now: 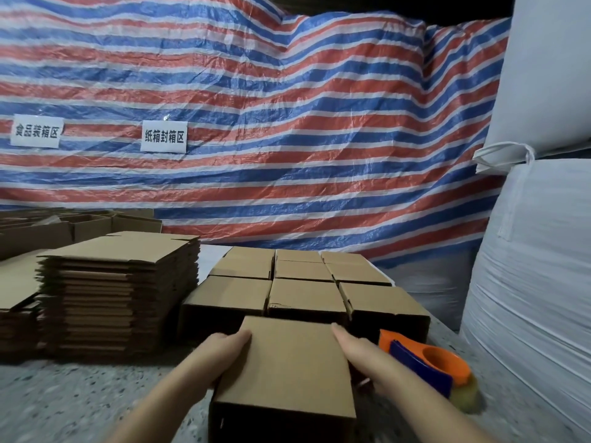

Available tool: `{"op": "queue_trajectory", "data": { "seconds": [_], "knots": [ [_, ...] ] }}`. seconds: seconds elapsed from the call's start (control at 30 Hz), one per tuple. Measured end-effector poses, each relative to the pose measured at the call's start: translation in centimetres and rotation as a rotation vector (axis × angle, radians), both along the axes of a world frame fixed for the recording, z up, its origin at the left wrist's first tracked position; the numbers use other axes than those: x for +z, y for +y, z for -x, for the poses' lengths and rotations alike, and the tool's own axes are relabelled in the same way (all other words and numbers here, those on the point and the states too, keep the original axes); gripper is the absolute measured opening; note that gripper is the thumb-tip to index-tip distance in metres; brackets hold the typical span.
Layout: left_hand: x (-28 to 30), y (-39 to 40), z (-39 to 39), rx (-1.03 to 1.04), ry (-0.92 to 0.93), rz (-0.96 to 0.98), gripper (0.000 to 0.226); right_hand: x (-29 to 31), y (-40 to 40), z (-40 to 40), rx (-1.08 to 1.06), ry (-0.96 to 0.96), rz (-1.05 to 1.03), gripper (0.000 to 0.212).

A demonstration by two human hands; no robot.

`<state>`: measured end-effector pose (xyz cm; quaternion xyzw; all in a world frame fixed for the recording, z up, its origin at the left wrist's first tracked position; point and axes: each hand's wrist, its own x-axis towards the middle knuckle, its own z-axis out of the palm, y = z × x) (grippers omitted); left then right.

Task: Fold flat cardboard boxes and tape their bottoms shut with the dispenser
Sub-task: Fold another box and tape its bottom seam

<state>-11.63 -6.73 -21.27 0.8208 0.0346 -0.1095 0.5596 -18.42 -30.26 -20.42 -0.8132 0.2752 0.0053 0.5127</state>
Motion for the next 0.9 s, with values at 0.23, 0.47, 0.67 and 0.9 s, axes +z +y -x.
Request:
{"op": "queue_trajectory", "data": {
  "seconds": [0.23,0.47,0.67,0.9],
  "knots": [
    [0.1,2.2,0.3,-0.007,0.135,0.071,0.050,-1.2,-1.0,0.6,-0.117,0.035,-0.206,0.081],
    [0.1,1.8,4.9,-0.038,0.035,0.055,0.039,-1.1,2.3,4.9,-0.073,-0.115,-0.248,0.042],
    [4.1,2.3,6.9,0.026,-0.444,0.145,0.027,3.3,4.6,6.0,0.049,-0.289,-0.205,0.031],
    [11.8,0.5,-0.7,0.077,-0.573,0.231,0.039,11.7,3.8,-2.2,0.020,-0.546,-0.267,0.035]
  ]
}}
